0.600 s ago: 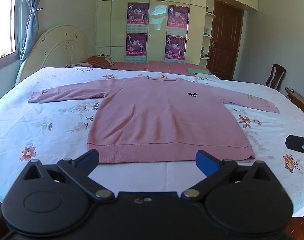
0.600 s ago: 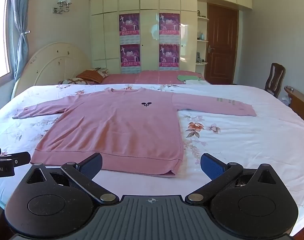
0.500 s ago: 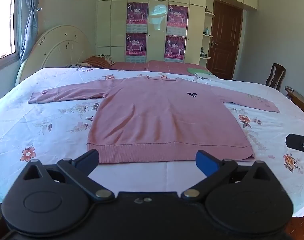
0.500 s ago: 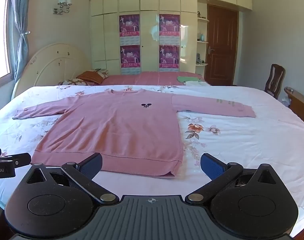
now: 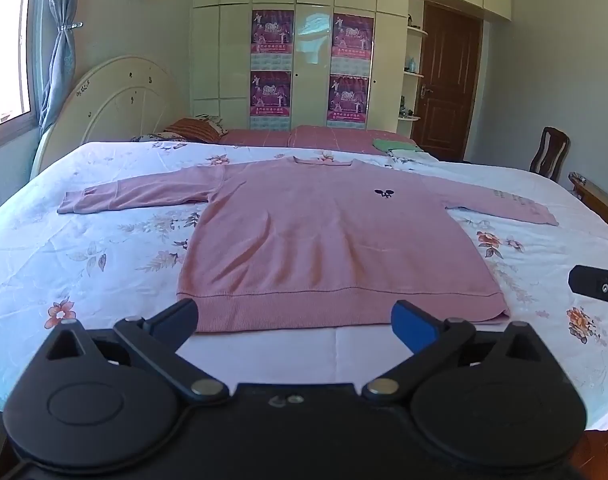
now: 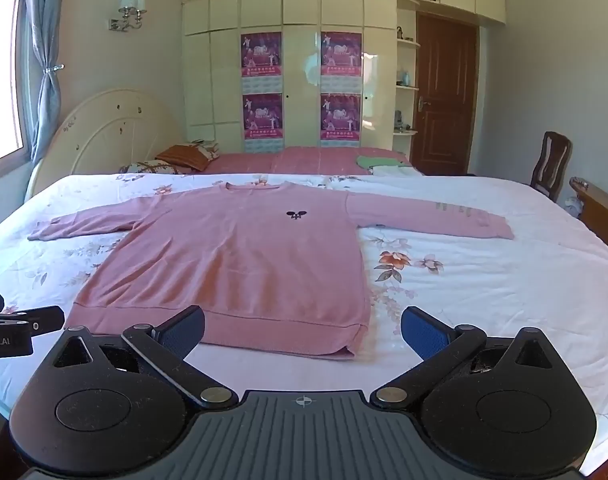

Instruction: Fold small clothes

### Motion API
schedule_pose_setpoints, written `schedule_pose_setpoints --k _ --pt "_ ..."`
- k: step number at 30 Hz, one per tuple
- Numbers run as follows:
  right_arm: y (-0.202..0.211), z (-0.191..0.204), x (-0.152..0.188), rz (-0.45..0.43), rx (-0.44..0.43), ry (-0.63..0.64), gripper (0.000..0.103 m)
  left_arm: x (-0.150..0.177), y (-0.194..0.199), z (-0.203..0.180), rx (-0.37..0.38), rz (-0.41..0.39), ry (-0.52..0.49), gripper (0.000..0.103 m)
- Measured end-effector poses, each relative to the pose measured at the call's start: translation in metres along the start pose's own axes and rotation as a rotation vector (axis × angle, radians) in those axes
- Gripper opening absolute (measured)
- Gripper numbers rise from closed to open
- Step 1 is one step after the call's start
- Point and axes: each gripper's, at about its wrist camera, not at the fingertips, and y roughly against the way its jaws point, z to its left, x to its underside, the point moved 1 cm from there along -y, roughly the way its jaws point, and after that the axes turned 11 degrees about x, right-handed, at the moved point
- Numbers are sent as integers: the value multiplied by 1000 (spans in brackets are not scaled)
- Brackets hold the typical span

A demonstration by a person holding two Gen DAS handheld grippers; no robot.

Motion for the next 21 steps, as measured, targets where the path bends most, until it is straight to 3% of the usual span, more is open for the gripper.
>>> schedule_pose_setpoints --k 21 --pt "-1 3 0 -2 1 -4 103 1 0 10 -8 2 11 103"
